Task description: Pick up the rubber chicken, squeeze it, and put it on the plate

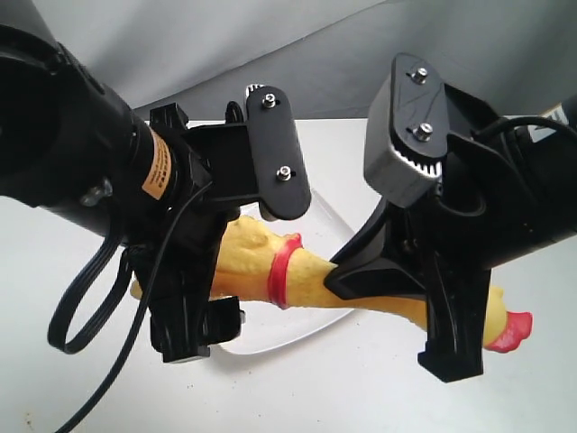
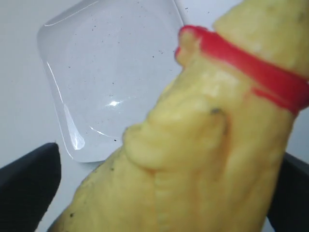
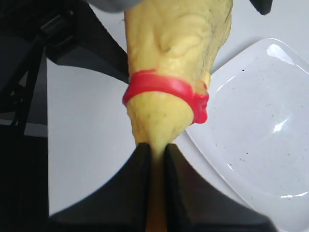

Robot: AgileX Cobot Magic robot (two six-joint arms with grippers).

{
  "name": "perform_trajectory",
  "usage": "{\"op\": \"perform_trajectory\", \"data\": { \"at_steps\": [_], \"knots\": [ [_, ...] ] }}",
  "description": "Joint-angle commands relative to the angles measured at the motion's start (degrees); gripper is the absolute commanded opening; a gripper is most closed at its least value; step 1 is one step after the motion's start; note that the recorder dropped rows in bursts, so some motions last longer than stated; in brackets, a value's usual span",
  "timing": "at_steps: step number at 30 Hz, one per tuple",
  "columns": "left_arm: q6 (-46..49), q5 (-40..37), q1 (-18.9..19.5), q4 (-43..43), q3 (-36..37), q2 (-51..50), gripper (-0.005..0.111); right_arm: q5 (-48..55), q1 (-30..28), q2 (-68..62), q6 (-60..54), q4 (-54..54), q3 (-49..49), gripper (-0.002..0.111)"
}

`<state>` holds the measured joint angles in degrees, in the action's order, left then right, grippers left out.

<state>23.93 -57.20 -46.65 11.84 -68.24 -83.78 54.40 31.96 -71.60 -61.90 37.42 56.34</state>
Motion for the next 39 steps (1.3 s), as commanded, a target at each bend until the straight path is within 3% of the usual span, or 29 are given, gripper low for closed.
{"op": "perform_trajectory", "data": {
  "at_steps": [1,3,5,7,11,22,25,30,31,39],
  "knots": [
    [-1.26,-0.17,-0.08,0.39,-0.05,0.43,0.098,-0.21,0.07,0.42,-0.18,0.63,0.44,0.000],
    [-1.26,0.02,-0.08,0.39,-0.05,0.43,0.096,-0.21,0.07,0.42,-0.18,0.63,0.44,0.000],
    [-1.26,0.02,-0.08,0.24,-0.05,0.43,0.086,-0.21,0.07,0.42,-0.18,0.63,0.44,0.000],
    [-1.26,-0.13,-0.08,0.24,-0.05,0.43,0.062,-0.21,0.07,0.42,-0.18,0.63,0.44,0.000],
    [-0.87,-0.62,-0.08,0.24,-0.05,0.43,0.000,-0.21,0.07,0.42,-0.18,0.63,0.44,0.000],
    [-0.82,0.32,-0.08,0.88,-0.05,0.43,0.007,-0.21,0.07,0.42,-0.18,0.63,0.44,0.000],
    [0.44,0.32,-0.08,0.88,-0.05,0.43,0.027,-0.21,0.07,0.42,-0.18,0.63,0.44,0.000],
    [-0.31,0.59,-0.08,0.67,-0.05,0.43,0.097,-0.21,0.07,0.42,-0.18,0.63,0.44,0.000],
    [-1.40,0.59,-0.08,0.67,-0.05,0.43,0.105,-0.21,0.07,0.42,-0.18,0.63,0.44,0.000],
    [-1.64,1.50,-0.08,0.52,-0.05,0.43,0.102,-0.21,0.07,0.42,-0.18,0.63,0.44,0.000]
  ]
}}
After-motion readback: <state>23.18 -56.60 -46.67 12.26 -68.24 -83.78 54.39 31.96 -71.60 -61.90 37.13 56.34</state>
